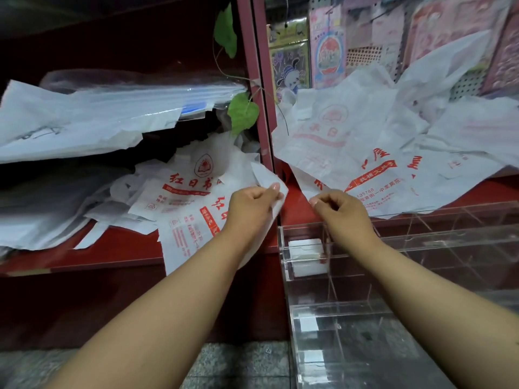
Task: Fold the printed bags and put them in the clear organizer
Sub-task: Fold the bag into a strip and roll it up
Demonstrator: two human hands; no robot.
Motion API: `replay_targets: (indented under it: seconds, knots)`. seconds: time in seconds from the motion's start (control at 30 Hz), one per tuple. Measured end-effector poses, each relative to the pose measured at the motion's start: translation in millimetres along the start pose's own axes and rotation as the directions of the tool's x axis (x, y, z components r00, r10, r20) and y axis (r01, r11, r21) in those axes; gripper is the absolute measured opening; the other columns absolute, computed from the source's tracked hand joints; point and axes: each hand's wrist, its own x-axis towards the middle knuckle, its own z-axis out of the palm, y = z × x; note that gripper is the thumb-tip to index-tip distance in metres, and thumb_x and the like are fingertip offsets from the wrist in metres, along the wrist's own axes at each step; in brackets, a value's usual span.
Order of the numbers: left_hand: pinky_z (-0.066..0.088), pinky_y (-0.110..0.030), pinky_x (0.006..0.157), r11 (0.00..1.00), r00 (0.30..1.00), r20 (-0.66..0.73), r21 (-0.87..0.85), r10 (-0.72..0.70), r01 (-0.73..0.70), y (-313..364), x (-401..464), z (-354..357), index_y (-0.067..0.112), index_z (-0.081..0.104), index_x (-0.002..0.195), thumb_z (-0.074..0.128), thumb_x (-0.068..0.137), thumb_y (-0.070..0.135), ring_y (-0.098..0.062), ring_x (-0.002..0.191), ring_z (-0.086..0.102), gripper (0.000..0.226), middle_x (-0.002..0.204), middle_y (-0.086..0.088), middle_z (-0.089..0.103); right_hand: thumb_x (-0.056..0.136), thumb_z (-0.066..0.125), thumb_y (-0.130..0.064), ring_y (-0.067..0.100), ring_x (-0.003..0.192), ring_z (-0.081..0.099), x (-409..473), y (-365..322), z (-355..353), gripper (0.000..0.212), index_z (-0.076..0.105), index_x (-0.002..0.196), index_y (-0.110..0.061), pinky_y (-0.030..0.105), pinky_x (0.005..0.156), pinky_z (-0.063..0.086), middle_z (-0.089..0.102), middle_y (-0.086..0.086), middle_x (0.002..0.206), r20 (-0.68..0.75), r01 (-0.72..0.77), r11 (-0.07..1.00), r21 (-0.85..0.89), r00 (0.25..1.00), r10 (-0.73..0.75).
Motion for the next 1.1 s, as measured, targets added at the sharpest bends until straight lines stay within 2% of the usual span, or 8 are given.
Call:
replay_targets:
  seconds: [0.13,0.27,0.37,0.47,0.57,0.73,0.87,1.1]
  knots:
    - [0.043,-0.007,0.066,0.979,0.978,0.183,0.156,0.099,-0.128,10.1,-38.9,6.6,0.017,0.076,0.071,0.059,0.096,0.034,0.004,0.061,0.061,0.035,0.061,0.012,0.069,0.095,0.047,-0.048,0.028,0.083,0.065,1.4,-6.1,-32.5,0.026,0.054,0.097,-0.023,0.046,0.082,0.053,0.068,0.008,0.086,0.095,-0.212,0.961,0.178,0.976,0.197]
    - [0.049,-0.028,0.084,0.879,0.884,0.435,0.336,0.174,-0.338,5.7,-61.1,16.1,0.016,0.078,0.074,0.056,0.097,0.039,-0.008,0.077,0.065,0.039,0.080,0.000,0.072,0.099,0.036,-0.050,0.025,0.073,0.058,-7.7,-8.9,-65.9,0.040,0.052,0.105,-0.013,0.033,0.065,0.048,0.062,0.015,0.086,0.161,-0.364,0.863,0.350,0.931,0.327]
    - [0.049,-0.037,0.081,0.798,0.814,0.537,0.380,0.221,-0.468,-2.3,-72.2,25.9,0.007,0.074,0.076,0.044,0.089,0.060,-0.014,0.078,0.064,0.062,0.080,-0.003,0.068,0.099,0.034,-0.051,0.025,0.072,0.058,-18.4,-4.1,-80.3,0.046,0.053,0.105,-0.010,0.034,0.066,0.048,0.064,0.015,0.081,0.169,-0.416,0.842,0.345,0.910,0.380]
    - [0.048,-0.037,0.077,0.745,0.771,0.599,0.410,0.214,-0.525,-8.0,-80.6,31.8,0.007,0.070,0.075,0.037,0.086,0.065,-0.013,0.076,0.061,0.067,0.077,-0.003,0.065,0.098,0.032,-0.056,0.028,0.075,0.062,-24.2,-0.1,-87.0,0.052,0.055,0.102,-0.009,0.036,0.071,0.050,0.067,0.017,0.080,0.174,-0.438,0.849,0.295,0.899,0.403]
    - [0.042,-0.021,0.066,0.719,0.720,0.650,0.377,0.243,-0.583,-12.7,-89.2,32.8,0.022,0.056,0.058,0.049,0.097,0.046,-0.003,0.067,0.053,0.045,0.065,0.006,0.053,0.096,0.031,-0.060,0.029,0.075,0.063,-27.3,0.4,-88.9,0.058,0.056,0.098,-0.008,0.038,0.073,0.052,0.068,0.019,0.082,0.236,-0.481,0.842,0.243,0.872,0.430]
    - [0.029,-0.012,0.060,0.604,0.605,0.730,0.336,0.318,-0.723,-20.7,-99.0,32.6,0.023,0.046,0.062,0.049,0.098,0.036,0.001,0.062,0.044,0.039,0.061,0.013,0.041,0.091,0.026,-0.069,0.029,0.071,0.065,-29.1,7.7,-82.4,0.070,0.058,0.095,-0.006,0.035,0.065,0.053,0.069,0.021,0.083,0.462,-0.592,0.801,0.092,0.738,0.492]
    - [0.037,-0.025,0.063,0.591,0.567,0.759,0.308,0.320,-0.745,-26.5,-104.3,33.4,0.009,0.054,0.063,0.043,0.098,0.044,-0.007,0.065,0.044,0.051,0.067,0.005,0.048,0.091,0.027,-0.068,0.025,0.067,0.063,-33.6,17.0,-60.8,0.072,0.062,0.103,-0.007,0.031,0.062,0.054,0.067,0.017,0.082,0.653,-0.647,0.757,0.094,0.614,0.443]
    - [0.045,-0.033,0.072,0.623,0.600,0.745,0.328,0.292,-0.710,-32.8,-105.8,27.5,0.004,0.064,0.070,0.038,0.098,0.047,-0.014,0.073,0.052,0.057,0.076,-0.004,0.060,0.098,0.046,-0.042,0.027,0.080,0.061,-37.2,24.6,-30.7,0.053,0.072,0.087,0.003,0.031,0.073,0.052,0.070,0.017,0.087,0.621,-0.635,0.730,0.254,0.686,0.380]
